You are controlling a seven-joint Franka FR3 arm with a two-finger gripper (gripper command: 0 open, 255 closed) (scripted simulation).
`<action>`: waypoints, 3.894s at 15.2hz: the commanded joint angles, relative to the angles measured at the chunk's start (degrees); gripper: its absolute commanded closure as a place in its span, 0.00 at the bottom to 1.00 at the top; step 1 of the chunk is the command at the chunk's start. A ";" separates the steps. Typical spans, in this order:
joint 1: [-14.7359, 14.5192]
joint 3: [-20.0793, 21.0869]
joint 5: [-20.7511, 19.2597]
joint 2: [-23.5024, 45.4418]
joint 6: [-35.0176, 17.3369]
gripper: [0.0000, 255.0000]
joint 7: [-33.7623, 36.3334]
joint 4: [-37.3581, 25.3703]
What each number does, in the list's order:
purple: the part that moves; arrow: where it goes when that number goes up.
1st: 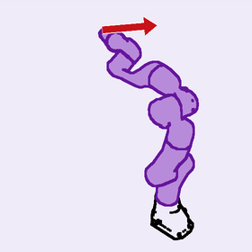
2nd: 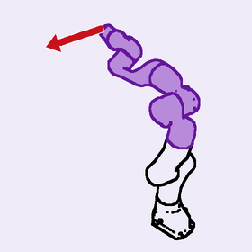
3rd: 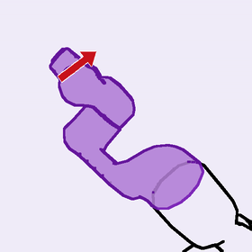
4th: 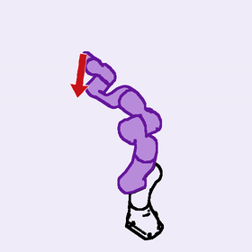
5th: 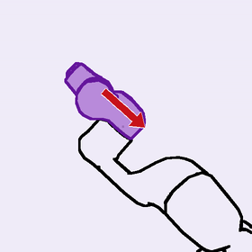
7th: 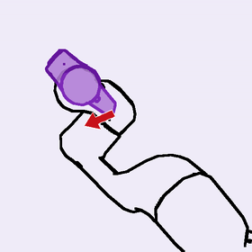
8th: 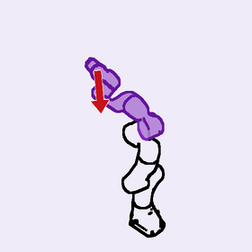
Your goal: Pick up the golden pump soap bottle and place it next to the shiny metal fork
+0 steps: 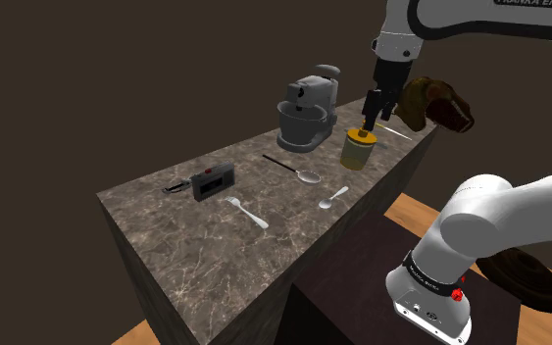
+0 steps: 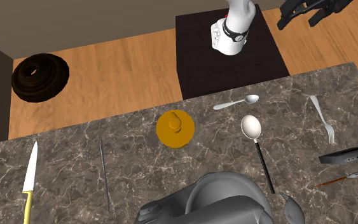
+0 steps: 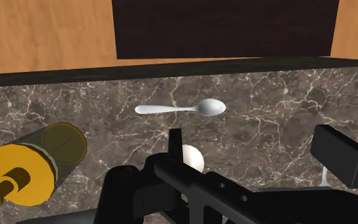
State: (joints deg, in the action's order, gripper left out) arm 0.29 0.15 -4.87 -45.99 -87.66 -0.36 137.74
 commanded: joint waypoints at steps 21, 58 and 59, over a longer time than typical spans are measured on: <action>4.97 -23.49 -4.84 29.38 -20.79 0.00 -24.65 -12.29; 9.83 -31.11 10.56 57.74 -29.94 1.00 -43.80 -28.82; 9.79 -31.16 10.36 57.43 -29.25 1.00 -43.67 -29.25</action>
State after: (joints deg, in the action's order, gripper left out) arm 10.12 -31.00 5.58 11.58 -117.21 -44.12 108.68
